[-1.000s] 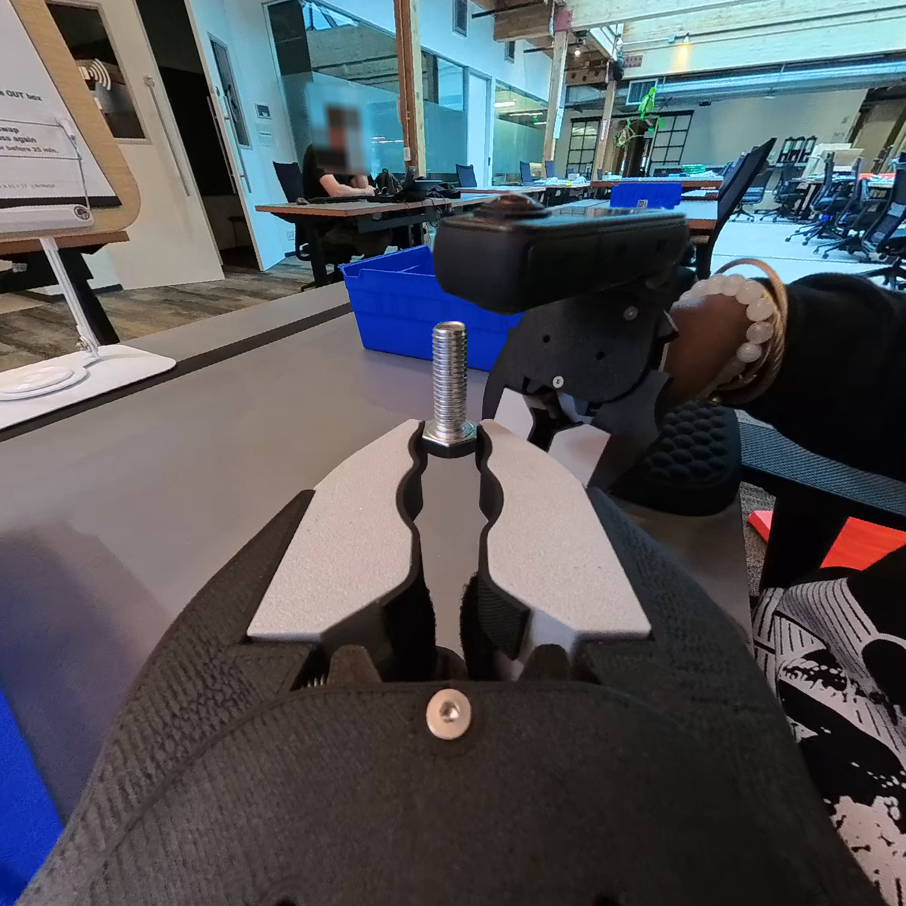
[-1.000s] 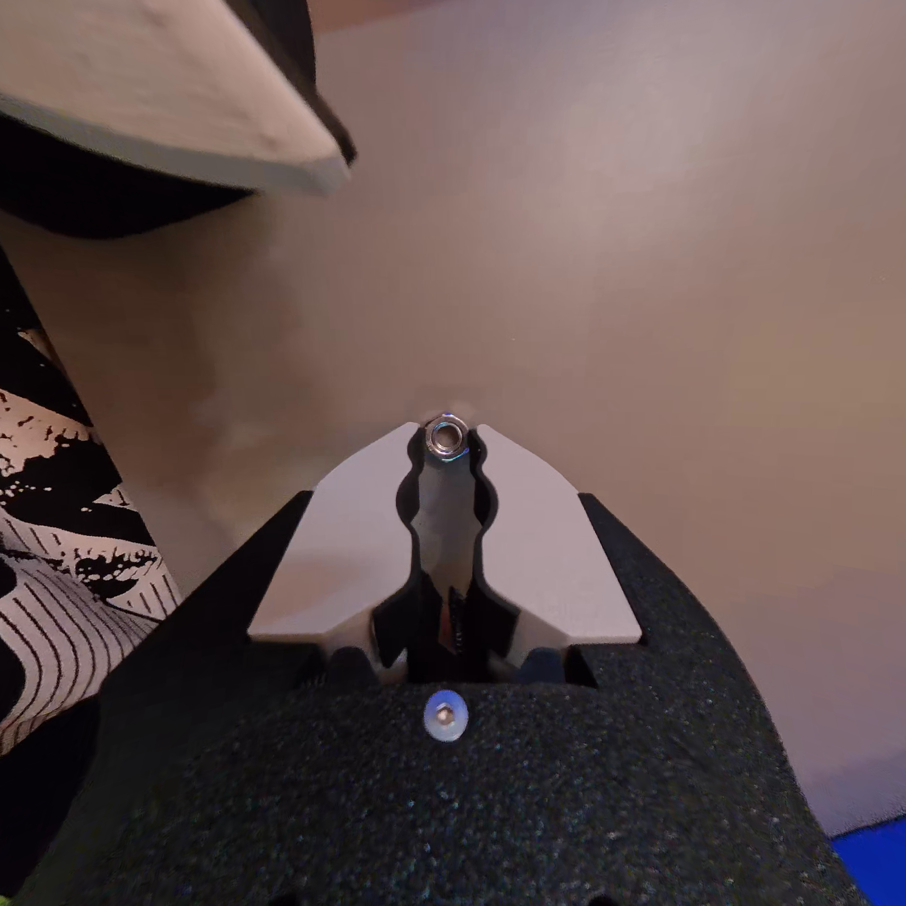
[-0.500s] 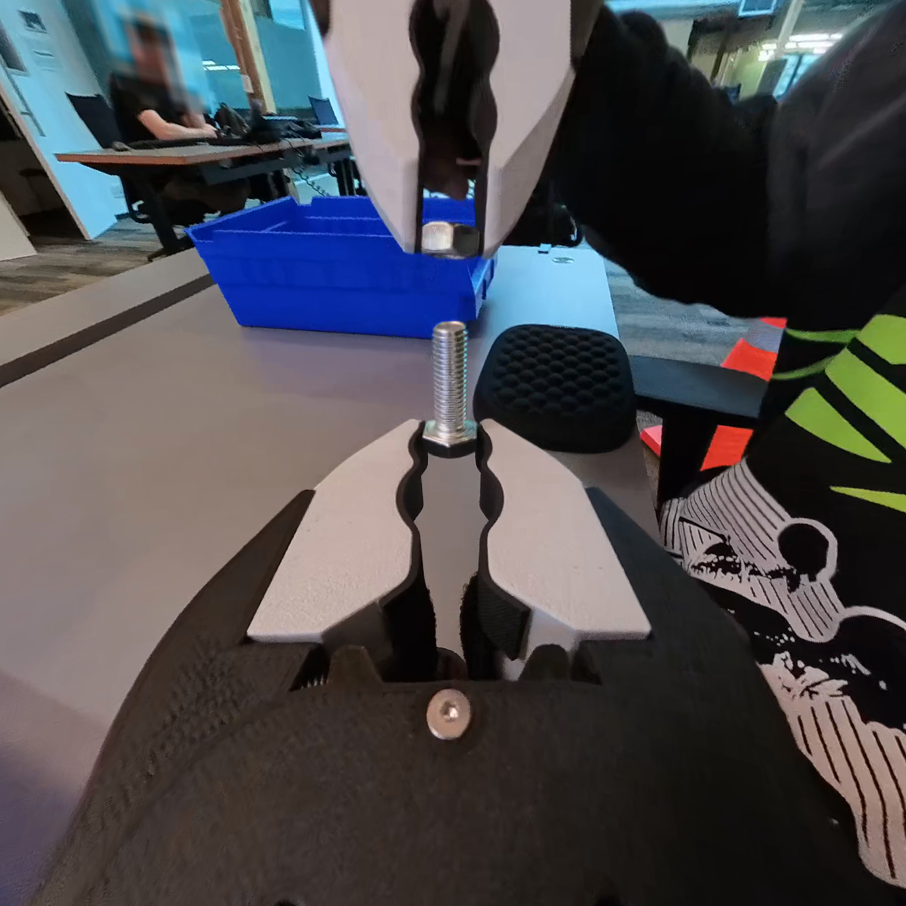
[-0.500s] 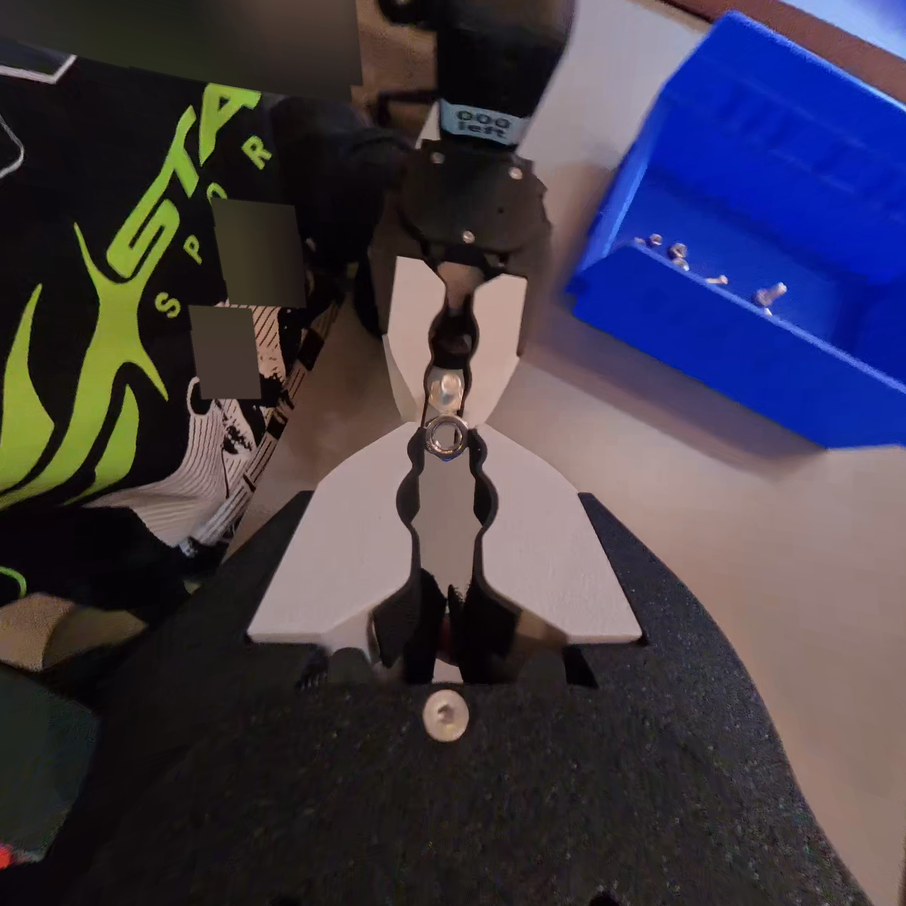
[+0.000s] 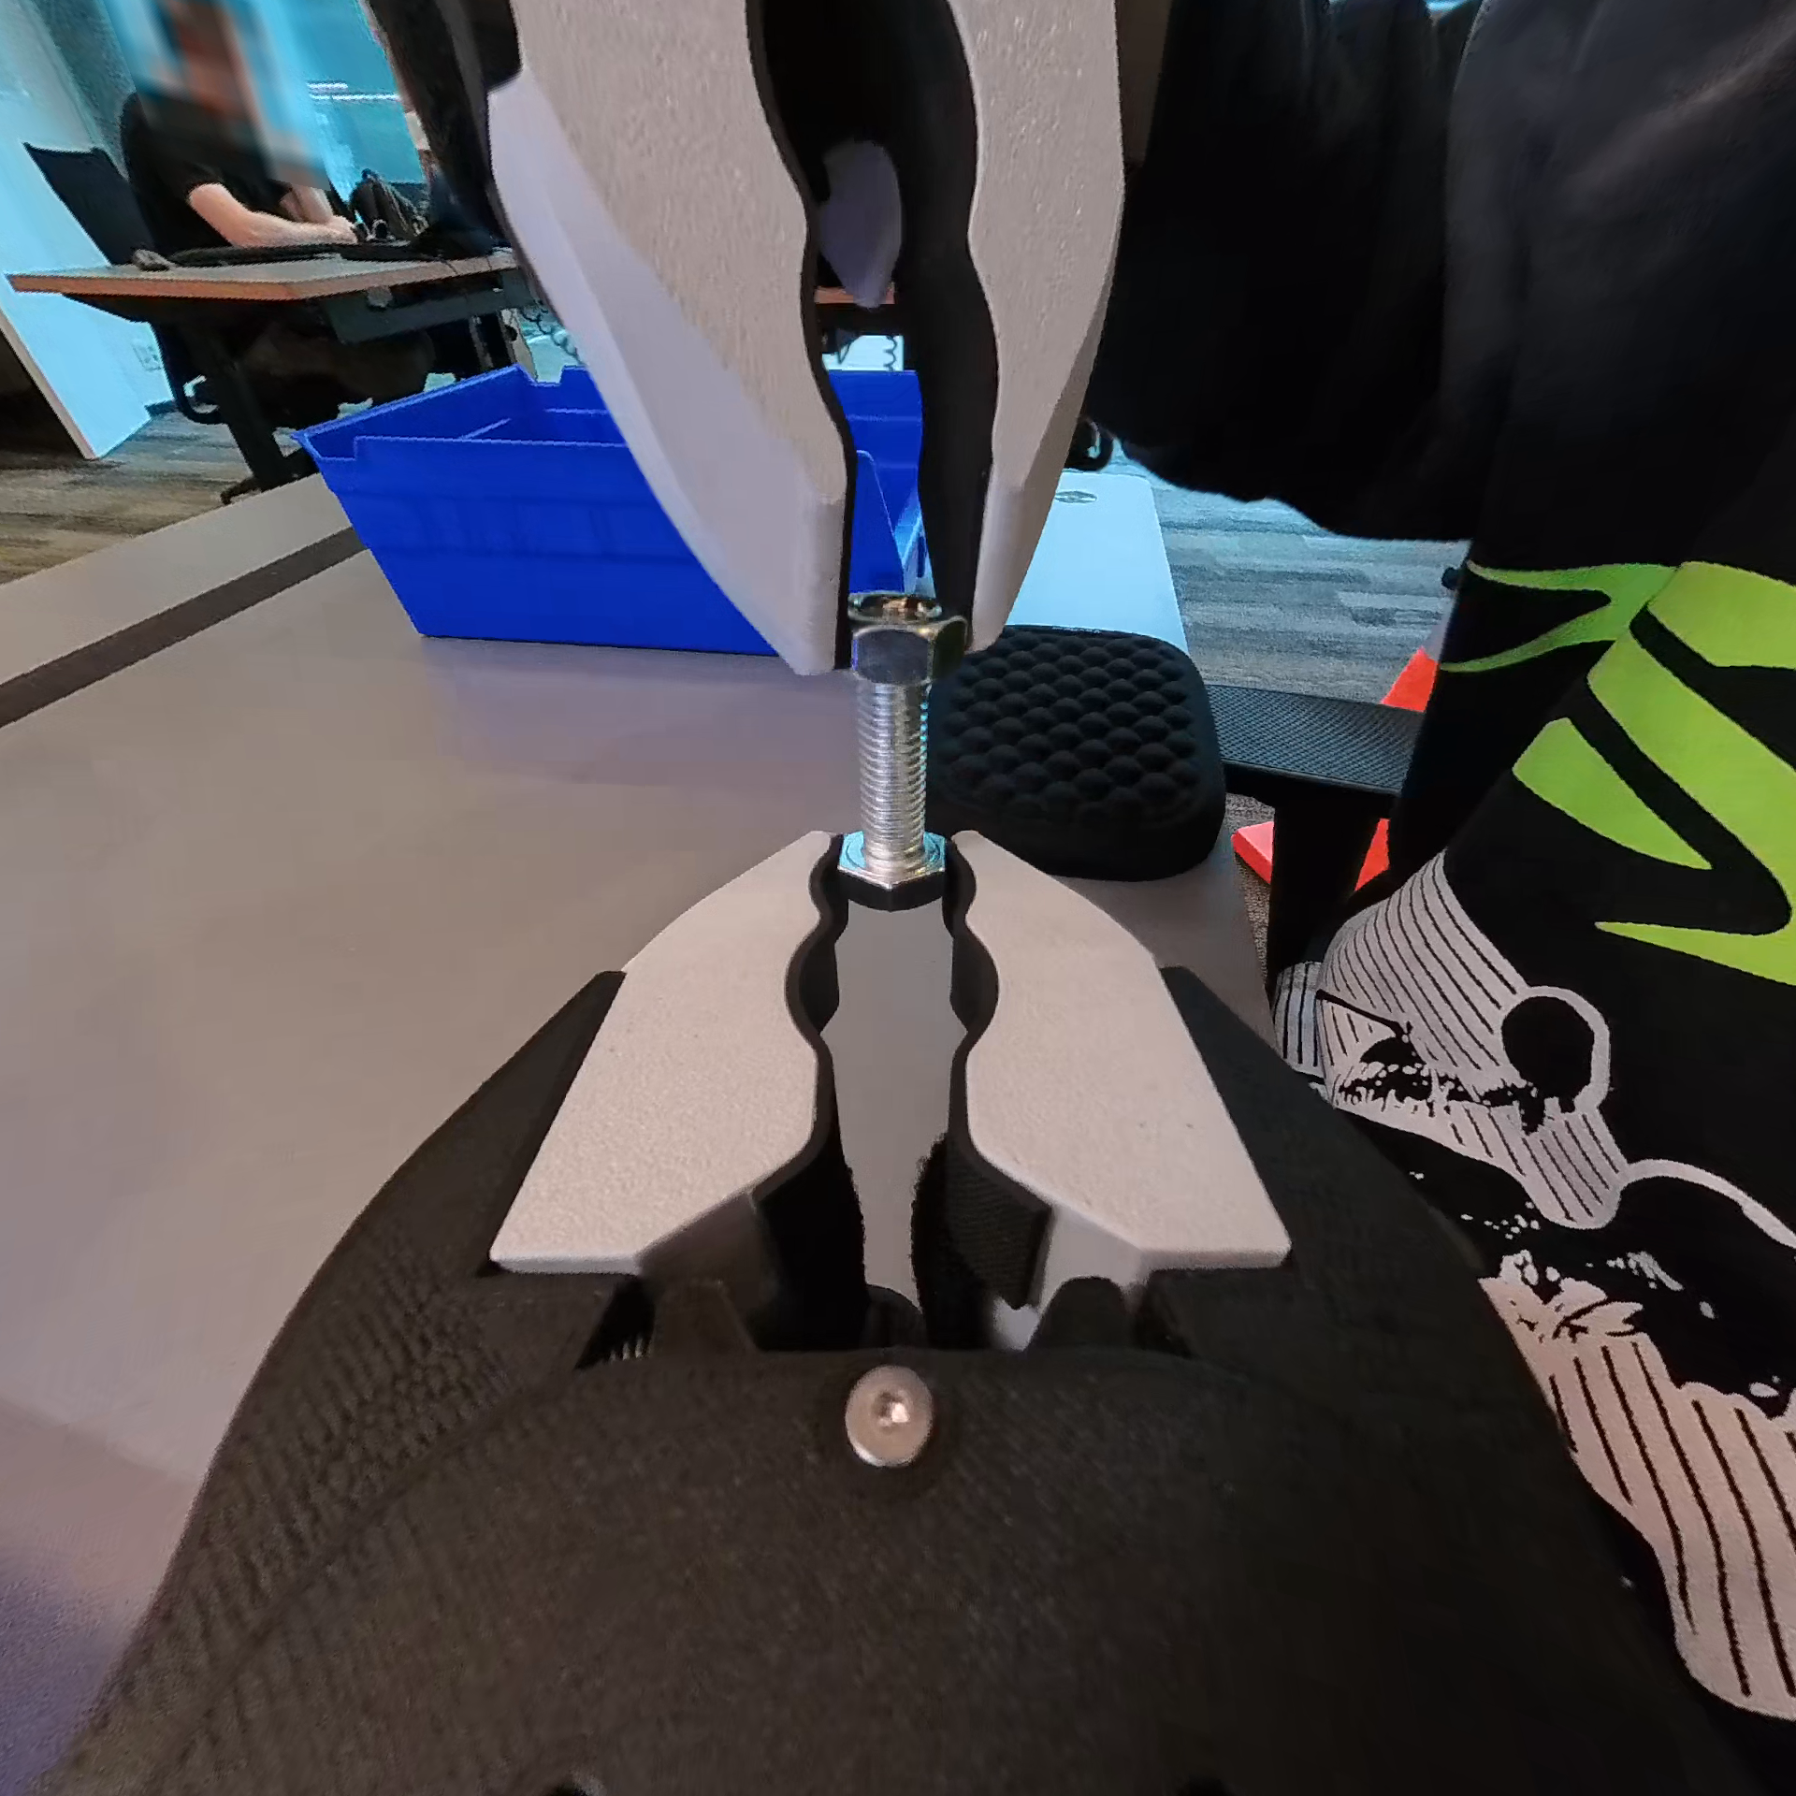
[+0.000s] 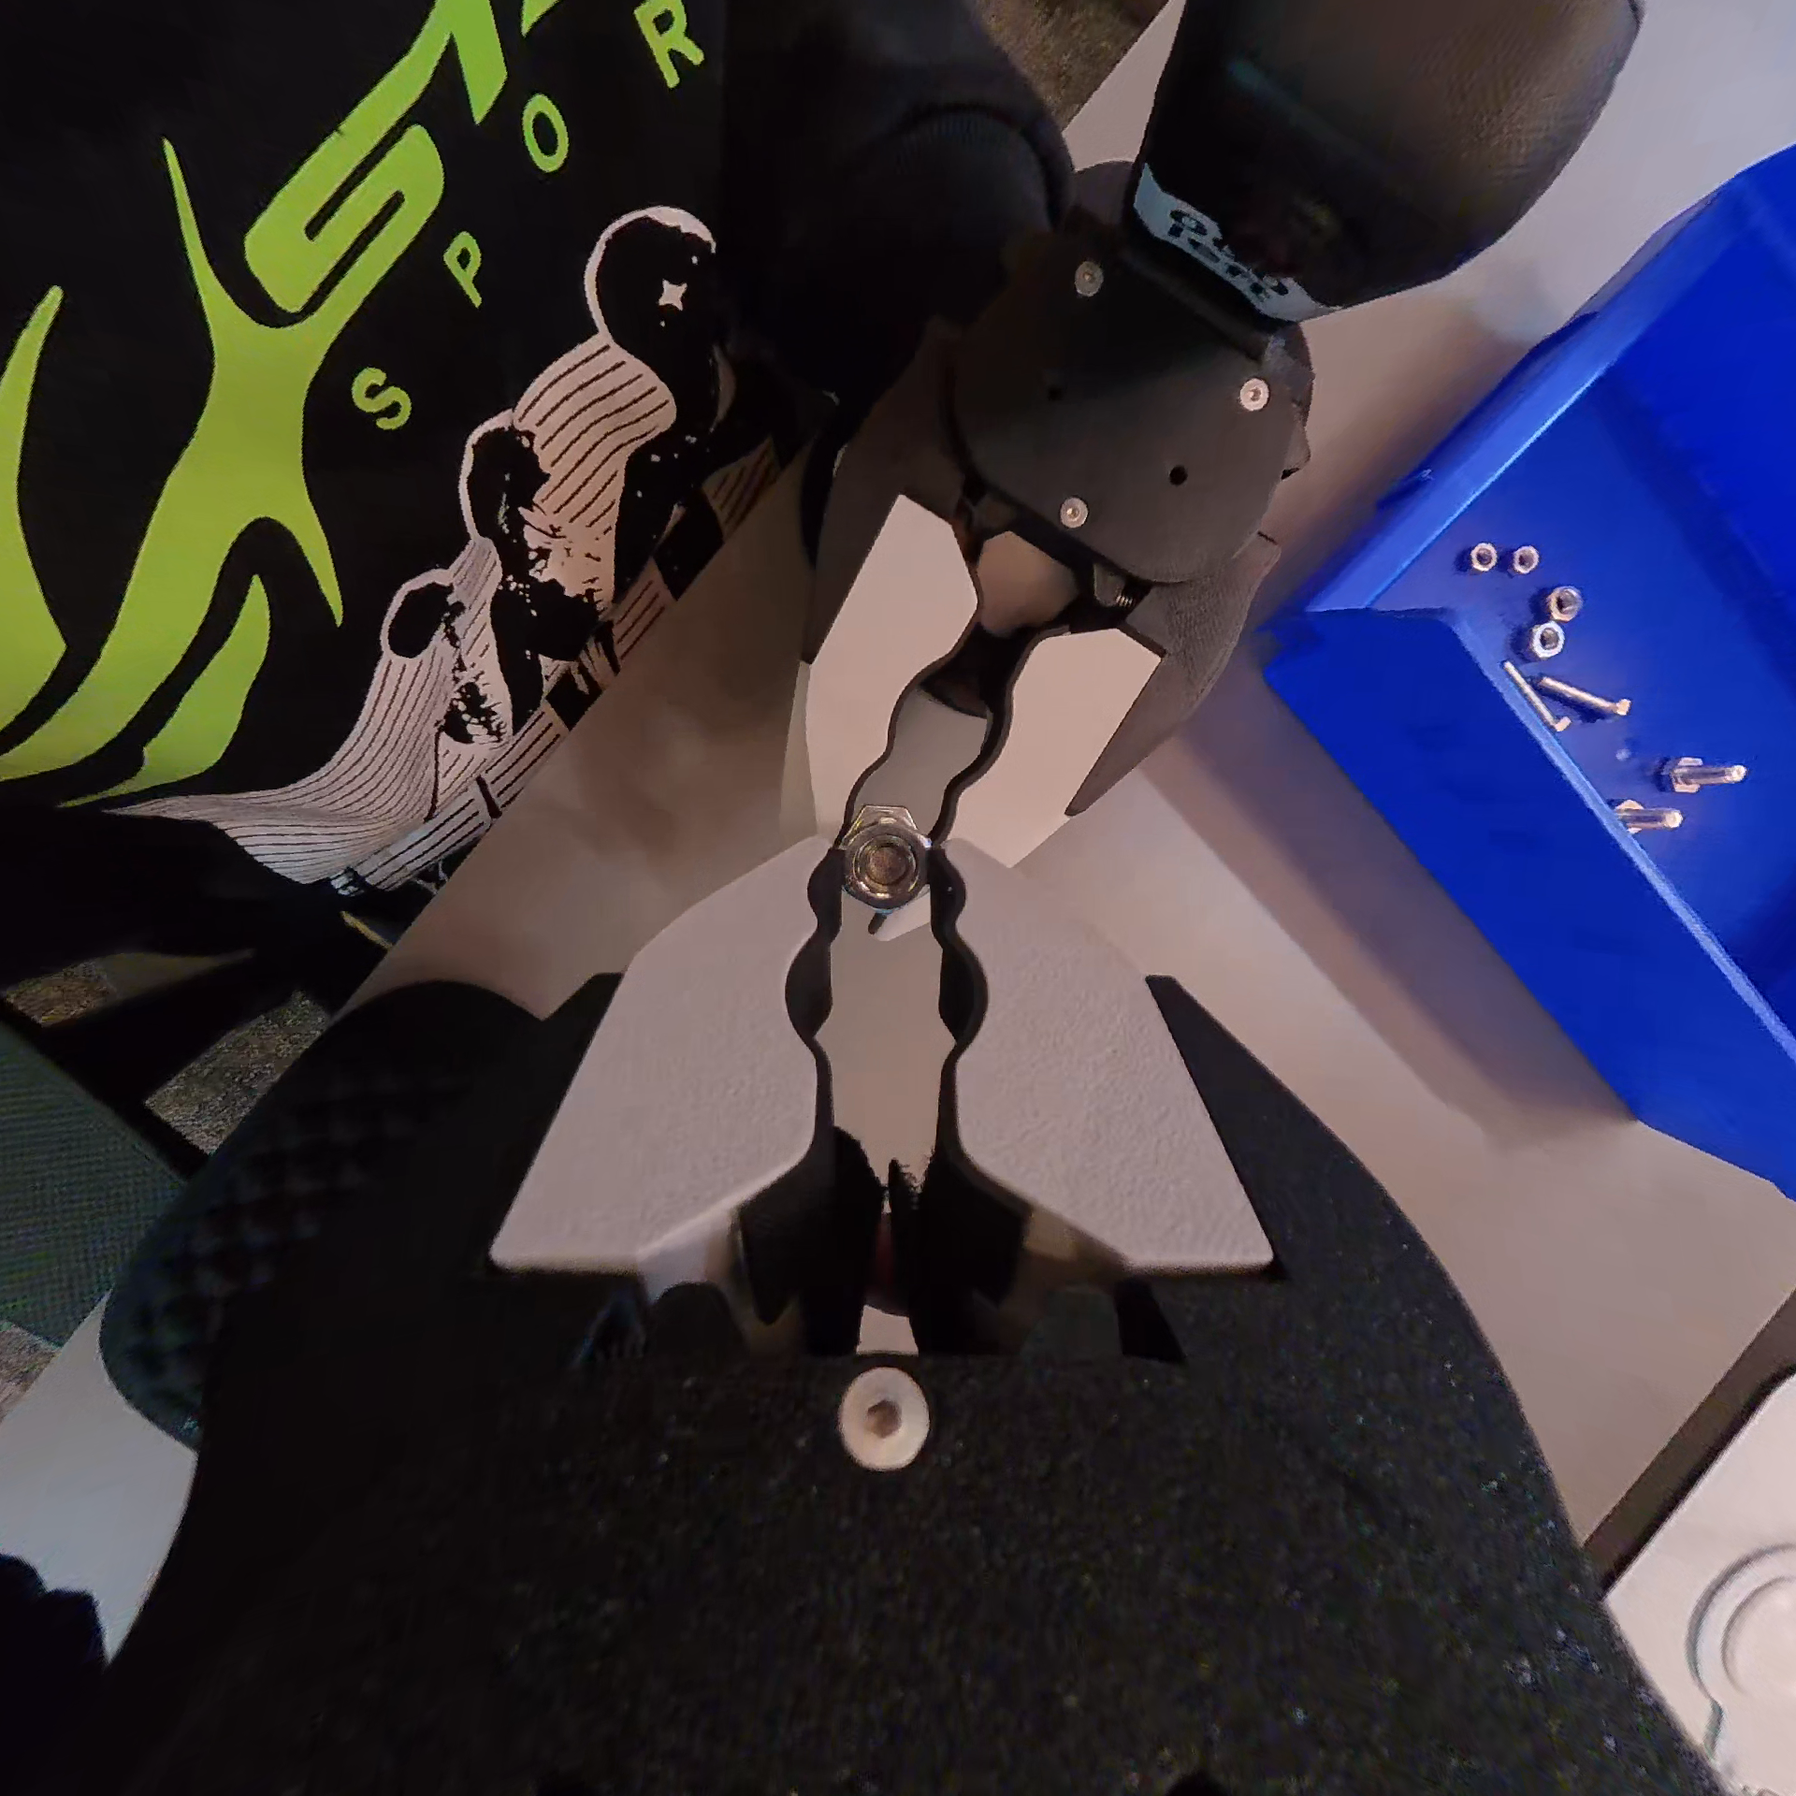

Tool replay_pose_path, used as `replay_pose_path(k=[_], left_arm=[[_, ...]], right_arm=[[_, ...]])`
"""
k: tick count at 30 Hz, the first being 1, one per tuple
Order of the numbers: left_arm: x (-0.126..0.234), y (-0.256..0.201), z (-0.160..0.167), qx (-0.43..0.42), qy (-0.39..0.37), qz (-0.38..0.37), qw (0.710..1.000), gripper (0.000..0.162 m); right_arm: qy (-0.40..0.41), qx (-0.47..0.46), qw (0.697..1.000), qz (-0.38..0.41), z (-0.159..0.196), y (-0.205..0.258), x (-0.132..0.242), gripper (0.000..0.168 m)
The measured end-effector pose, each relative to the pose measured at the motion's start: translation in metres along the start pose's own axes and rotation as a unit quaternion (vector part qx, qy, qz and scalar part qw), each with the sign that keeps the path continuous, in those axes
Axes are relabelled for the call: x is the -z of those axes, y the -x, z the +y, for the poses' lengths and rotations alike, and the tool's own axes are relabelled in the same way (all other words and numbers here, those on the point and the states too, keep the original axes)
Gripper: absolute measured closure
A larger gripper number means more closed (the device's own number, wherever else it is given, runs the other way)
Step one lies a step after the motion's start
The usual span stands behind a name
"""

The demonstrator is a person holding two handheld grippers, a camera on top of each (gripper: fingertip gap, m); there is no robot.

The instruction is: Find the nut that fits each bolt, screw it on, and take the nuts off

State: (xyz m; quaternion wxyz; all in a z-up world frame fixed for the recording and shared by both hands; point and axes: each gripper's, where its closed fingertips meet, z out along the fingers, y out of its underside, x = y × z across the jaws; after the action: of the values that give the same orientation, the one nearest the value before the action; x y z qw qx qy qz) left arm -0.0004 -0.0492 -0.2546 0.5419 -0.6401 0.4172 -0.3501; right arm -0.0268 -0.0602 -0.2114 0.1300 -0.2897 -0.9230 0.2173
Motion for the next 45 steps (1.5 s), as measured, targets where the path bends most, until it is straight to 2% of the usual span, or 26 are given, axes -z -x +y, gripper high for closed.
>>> replay_pose_path(k=[6, 11, 16, 23, 29, 31, 33, 35, 37, 39, 42, 45], left_arm=[[-0.001, 0.007, 0.003, 0.007, 0.014, -0.029, 0.999, 0.143], [0.0, 0.021, 0.005, 0.012, 0.021, -0.089, 0.996, 0.144], [0.001, 0.036, 0.008, 0.011, 0.036, -0.158, 0.987, 0.144], [0.001, 0.034, 0.007, 0.01, 0.03, -0.148, 0.988, 0.143], [0.002, 0.033, 0.006, 0.008, 0.025, -0.143, 0.989, 0.143], [0.003, 0.033, 0.005, 0.011, 0.021, -0.143, 0.989, 0.143], [0.004, 0.034, 0.003, 0.018, 0.012, -0.141, 0.99, 0.143], [0.007, 0.035, 0.0, 0.027, -0.002, -0.138, 0.99, 0.143], [0.009, 0.035, -0.002, 0.036, -0.012, -0.133, 0.99, 0.143], [0.01, 0.035, -0.003, 0.041, -0.019, -0.13, 0.99, 0.143], [0.01, 0.036, -0.004, 0.043, -0.021, -0.131, 0.99, 0.143], [0.01, 0.037, -0.003, 0.045, -0.019, -0.135, 0.99, 0.143]], right_arm=[[0.027, -0.03, 0.999, -0.003, 0.007, -0.005, -0.002, 0.15], [0.04, -0.111, 0.993, 0.028, 0.014, -0.014, -0.001, 0.15], [0.055, -0.222, 0.971, 0.069, 0.022, -0.023, -0.001, 0.15], [0.056, -0.236, 0.967, 0.081, 0.019, -0.023, 0.0, 0.15], [0.03, -0.238, 0.968, 0.074, 0.013, -0.024, 0.0, 0.137], [0.013, -0.244, 0.966, 0.08, 0.013, -0.024, 0.003, 0.122], [-0.042, -0.253, 0.962, 0.098, 0.008, -0.026, 0.007, 0.11], [-0.146, -0.267, 0.945, 0.117, -0.004, -0.029, 0.011, 0.102], [-0.264, -0.288, 0.907, 0.157, -0.01, -0.034, 0.017, 0.103], [-0.347, -0.317, 0.862, 0.192, -0.007, -0.036, 0.016, 0.105], [-0.423, -0.339, 0.806, 0.238, -0.003, -0.037, 0.013, 0.105], [-0.46, -0.336, 0.775, 0.274, -0.006, -0.036, 0.015, 0.107]])
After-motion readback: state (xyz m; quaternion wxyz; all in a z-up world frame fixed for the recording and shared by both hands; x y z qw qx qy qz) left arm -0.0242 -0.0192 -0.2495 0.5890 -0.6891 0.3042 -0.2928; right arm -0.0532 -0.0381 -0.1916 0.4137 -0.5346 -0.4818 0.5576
